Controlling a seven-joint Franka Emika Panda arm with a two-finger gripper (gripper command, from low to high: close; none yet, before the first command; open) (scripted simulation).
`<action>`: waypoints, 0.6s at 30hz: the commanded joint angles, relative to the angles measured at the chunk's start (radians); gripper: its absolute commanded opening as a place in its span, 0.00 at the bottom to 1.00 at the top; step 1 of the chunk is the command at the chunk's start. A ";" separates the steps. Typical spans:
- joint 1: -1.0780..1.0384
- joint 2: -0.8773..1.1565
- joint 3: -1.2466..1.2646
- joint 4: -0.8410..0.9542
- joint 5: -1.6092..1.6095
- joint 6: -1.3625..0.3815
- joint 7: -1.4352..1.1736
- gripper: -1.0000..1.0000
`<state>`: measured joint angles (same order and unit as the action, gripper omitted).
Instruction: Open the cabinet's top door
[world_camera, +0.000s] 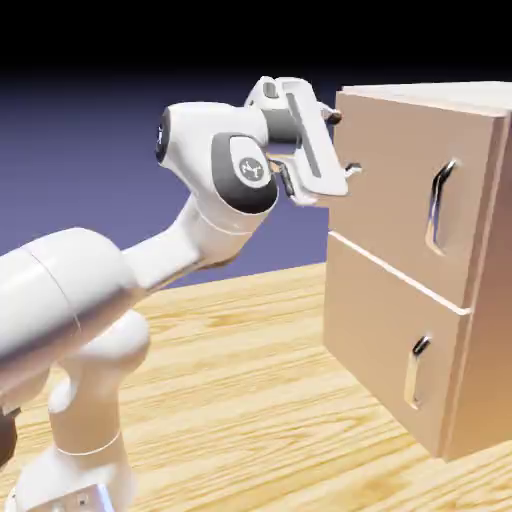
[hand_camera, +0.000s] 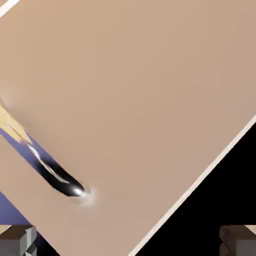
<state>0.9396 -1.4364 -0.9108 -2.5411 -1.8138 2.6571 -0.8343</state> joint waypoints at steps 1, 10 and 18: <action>0.022 -0.021 -0.022 0.006 -0.044 -0.009 -0.038 0.50; 0.222 -0.208 -0.218 0.064 -0.435 -0.091 -0.378 0.50; 0.378 -0.314 -0.336 0.135 -0.677 -0.140 -0.576 0.50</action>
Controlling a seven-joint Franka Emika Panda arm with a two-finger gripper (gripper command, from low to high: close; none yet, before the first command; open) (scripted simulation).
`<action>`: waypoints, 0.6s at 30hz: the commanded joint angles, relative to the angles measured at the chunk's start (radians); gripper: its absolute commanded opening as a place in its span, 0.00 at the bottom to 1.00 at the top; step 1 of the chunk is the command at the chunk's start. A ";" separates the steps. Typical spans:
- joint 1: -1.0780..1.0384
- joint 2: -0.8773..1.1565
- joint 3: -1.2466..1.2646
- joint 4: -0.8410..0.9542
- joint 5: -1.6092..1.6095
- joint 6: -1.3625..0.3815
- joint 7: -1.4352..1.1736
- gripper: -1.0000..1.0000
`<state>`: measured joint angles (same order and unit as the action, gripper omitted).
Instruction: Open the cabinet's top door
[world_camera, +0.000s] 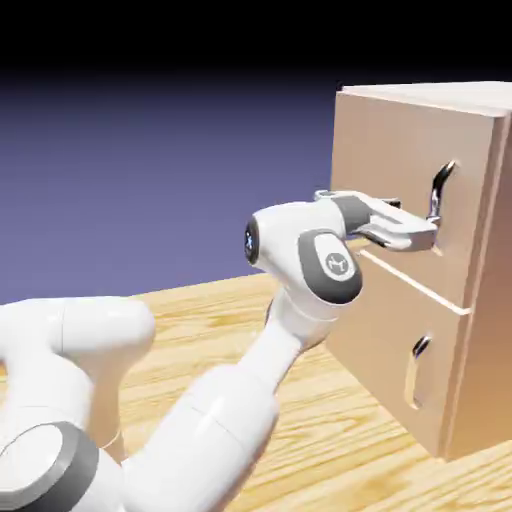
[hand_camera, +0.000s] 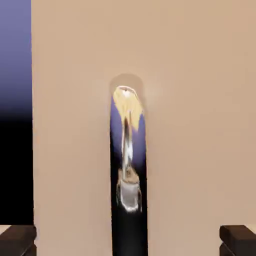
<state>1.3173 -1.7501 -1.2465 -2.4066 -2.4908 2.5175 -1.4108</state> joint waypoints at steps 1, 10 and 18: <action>0.034 0.003 -0.002 0.033 -0.011 0.000 0.001 0.50; 0.025 -0.006 0.020 -0.038 -0.095 -0.137 0.085 0.00; -0.127 0.000 0.107 -0.326 -0.131 -0.445 0.242 0.00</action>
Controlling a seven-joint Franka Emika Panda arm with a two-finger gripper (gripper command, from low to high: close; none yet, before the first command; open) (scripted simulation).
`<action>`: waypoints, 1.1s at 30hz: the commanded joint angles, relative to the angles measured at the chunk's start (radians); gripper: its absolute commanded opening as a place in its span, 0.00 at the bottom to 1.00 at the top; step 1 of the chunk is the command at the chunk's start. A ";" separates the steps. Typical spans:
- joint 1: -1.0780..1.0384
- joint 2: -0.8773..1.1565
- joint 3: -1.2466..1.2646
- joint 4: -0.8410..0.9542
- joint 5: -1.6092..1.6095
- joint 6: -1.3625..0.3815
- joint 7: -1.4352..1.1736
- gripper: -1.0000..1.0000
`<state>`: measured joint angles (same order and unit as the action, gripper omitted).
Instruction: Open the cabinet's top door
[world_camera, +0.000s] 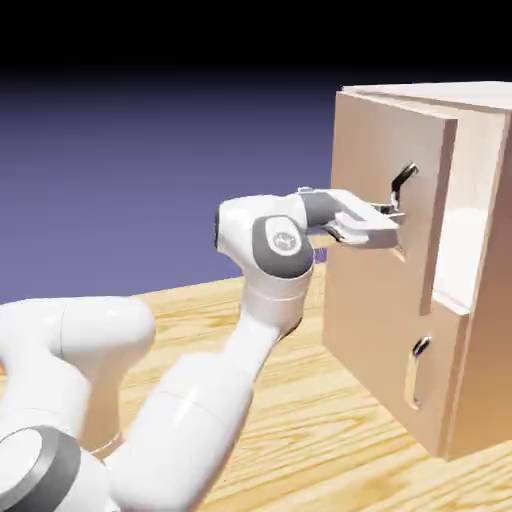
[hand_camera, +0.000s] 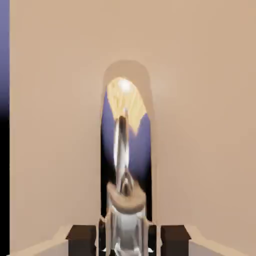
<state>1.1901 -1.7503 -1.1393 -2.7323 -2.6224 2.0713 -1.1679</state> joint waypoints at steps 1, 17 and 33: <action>-0.021 0.036 0.009 -0.007 0.005 0.007 0.037 0.00; -0.182 0.273 0.373 -0.241 0.295 -0.307 0.353 0.00; 0.108 0.645 0.863 -0.206 0.928 -0.945 0.681 0.00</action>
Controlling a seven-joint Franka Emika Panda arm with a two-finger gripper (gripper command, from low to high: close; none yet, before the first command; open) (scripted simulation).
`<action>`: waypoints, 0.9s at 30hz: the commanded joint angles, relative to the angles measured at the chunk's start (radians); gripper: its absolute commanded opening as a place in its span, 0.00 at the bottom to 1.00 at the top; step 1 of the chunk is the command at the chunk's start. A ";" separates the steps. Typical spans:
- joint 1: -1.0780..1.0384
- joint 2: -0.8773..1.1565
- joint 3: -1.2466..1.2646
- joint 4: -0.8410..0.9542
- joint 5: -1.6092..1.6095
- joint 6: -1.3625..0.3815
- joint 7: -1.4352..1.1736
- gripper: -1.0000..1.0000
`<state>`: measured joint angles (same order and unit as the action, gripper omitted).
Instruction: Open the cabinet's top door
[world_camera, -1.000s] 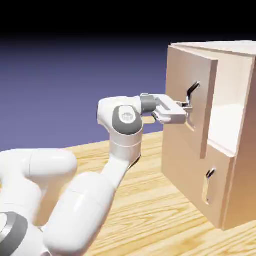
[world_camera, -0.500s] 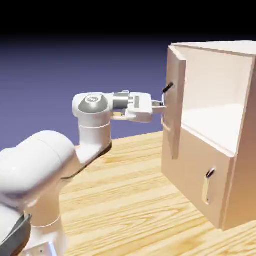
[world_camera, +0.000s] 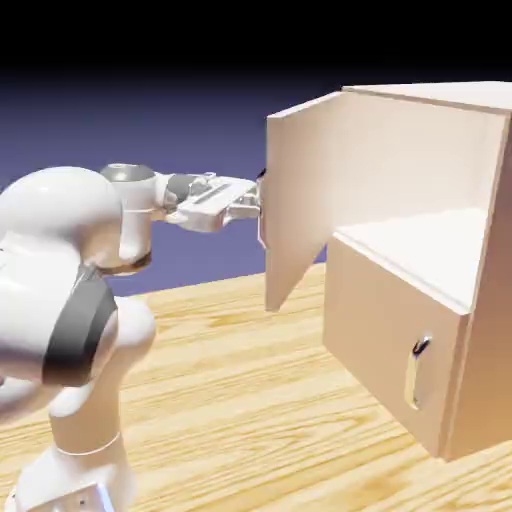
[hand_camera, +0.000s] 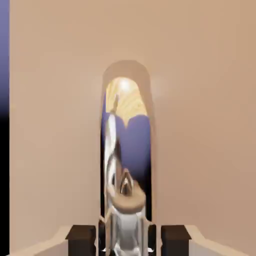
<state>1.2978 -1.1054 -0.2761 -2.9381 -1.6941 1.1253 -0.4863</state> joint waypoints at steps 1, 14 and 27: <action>0.013 0.036 0.017 0.017 0.038 -0.024 0.025 0.00; -0.170 0.275 0.270 0.141 0.353 0.040 0.167 0.00; -0.610 0.267 0.624 0.154 0.476 0.266 0.099 0.00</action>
<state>0.6875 -0.8377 0.3484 -2.7854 -1.2173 1.3911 -0.3873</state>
